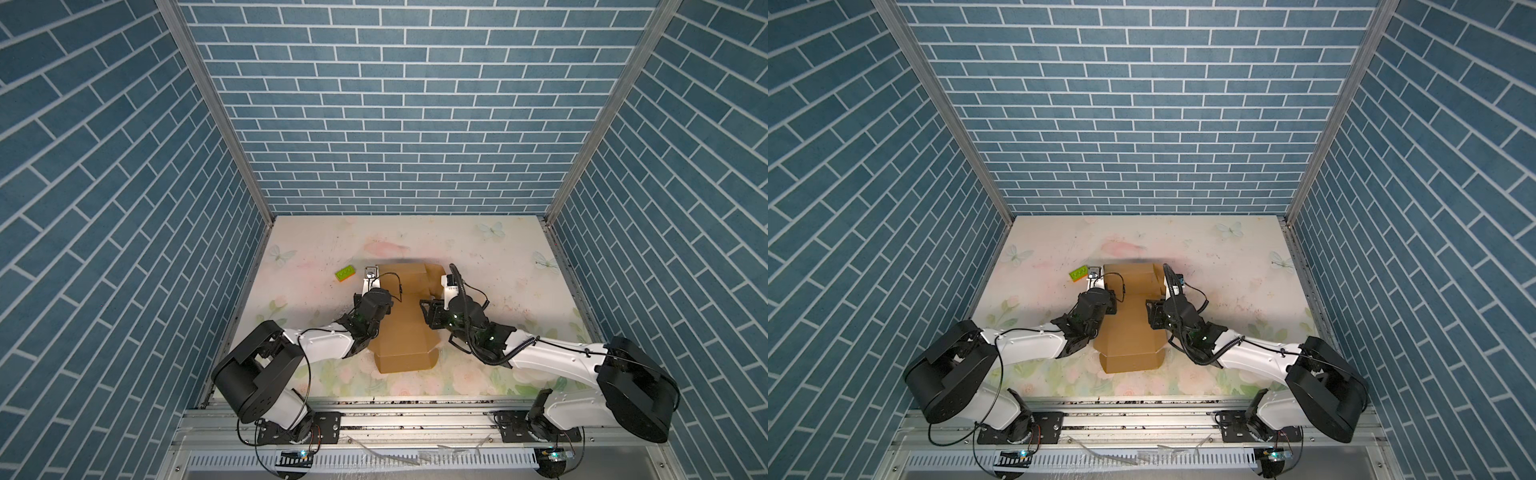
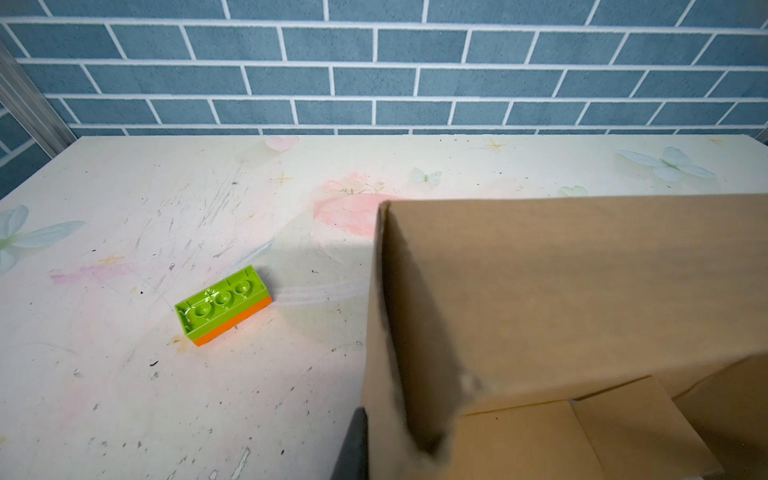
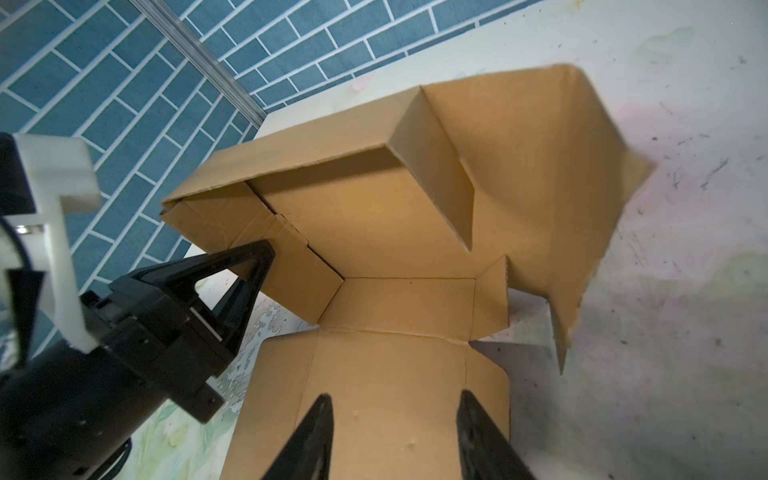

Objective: Fold the paper box

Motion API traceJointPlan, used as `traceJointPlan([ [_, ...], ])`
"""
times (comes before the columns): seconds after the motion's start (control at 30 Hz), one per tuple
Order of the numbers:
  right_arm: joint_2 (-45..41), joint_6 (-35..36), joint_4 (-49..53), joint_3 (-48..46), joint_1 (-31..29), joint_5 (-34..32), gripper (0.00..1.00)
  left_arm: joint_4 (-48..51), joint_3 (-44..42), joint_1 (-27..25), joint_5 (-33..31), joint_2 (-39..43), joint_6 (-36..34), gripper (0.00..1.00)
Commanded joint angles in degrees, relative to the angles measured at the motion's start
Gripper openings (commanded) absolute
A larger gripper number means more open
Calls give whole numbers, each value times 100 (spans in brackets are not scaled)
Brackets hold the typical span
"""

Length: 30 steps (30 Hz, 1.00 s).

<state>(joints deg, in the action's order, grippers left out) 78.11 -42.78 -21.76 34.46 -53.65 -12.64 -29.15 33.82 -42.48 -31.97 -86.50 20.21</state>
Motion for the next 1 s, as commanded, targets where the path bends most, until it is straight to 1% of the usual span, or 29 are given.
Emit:
traceJointPlan([
  [0.0,317,-717,-166,17,-15,-318,52,147,21,-90,-211,179,66,11],
  [0.17,694,-1395,-183,138,-9,-474,57,214,-61,-111,-269,315,67,11],
  [0.3,973,-1652,-526,149,-13,-482,60,216,-78,-129,-283,345,76,11],
  [0.5,1301,-1437,-874,267,7,-605,62,217,-88,-164,-267,336,90,11],
  [0.7,1620,-1132,-1287,397,156,-652,63,194,-78,-216,-242,309,101,11],
  [0.8,1834,-972,-1454,538,282,-462,63,209,-68,-243,-237,291,106,11],
  [0.97,2126,-658,-1359,821,315,-144,64,195,-66,-259,-231,244,124,11],
])
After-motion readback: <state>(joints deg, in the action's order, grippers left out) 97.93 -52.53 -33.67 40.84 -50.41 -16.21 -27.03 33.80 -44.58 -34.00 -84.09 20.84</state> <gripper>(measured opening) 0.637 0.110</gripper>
